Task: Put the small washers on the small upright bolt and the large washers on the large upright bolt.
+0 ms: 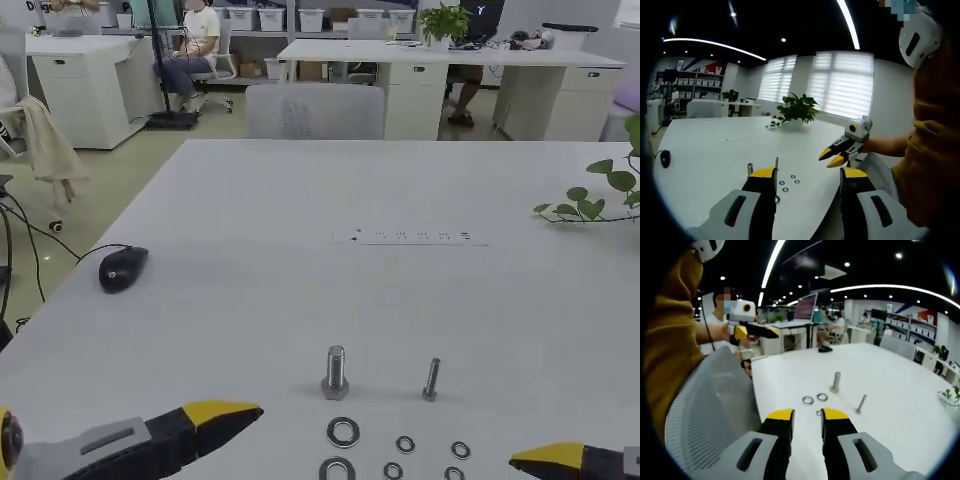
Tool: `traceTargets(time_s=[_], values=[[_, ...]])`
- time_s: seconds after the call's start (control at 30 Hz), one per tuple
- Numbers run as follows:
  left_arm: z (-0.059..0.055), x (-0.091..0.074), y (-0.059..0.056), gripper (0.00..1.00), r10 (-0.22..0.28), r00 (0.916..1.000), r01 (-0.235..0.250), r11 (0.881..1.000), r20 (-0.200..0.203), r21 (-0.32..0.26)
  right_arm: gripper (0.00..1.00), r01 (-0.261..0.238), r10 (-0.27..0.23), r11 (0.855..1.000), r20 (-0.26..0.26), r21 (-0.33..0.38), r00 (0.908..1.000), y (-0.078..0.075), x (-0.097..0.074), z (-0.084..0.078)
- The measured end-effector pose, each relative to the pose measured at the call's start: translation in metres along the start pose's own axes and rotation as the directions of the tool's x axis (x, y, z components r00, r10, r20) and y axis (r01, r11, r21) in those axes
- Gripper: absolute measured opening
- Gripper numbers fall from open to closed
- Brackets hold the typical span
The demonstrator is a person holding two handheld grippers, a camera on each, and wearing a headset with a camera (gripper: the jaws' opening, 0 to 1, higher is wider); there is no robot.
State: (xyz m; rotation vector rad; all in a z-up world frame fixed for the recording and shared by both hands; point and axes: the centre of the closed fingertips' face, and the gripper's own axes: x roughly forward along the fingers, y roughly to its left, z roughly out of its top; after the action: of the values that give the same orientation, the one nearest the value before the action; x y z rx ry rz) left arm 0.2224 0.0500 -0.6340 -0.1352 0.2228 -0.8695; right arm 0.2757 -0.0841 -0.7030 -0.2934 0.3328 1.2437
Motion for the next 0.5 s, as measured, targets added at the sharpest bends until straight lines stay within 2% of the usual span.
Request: traceTargets(time_s=[0.23, 0.5], values=[[-0.0033, 0.0025, -0.0027, 0.49, -0.007, 1.0, 0.007, 1.0, 0.001, -0.008, 0.23, -0.007, 0.006, 1.0, -0.013, -0.001, 0.9999, 0.001, 0.0014, -0.0019], [-0.0032, 0.0019, -0.0004, 0.49, -0.002, 1.0, 0.002, 1.0, 0.003, -0.01, 0.23, -0.015, 0.014, 1.0, -0.032, -0.006, 0.9994, -0.0005, 0.003, -0.0026]])
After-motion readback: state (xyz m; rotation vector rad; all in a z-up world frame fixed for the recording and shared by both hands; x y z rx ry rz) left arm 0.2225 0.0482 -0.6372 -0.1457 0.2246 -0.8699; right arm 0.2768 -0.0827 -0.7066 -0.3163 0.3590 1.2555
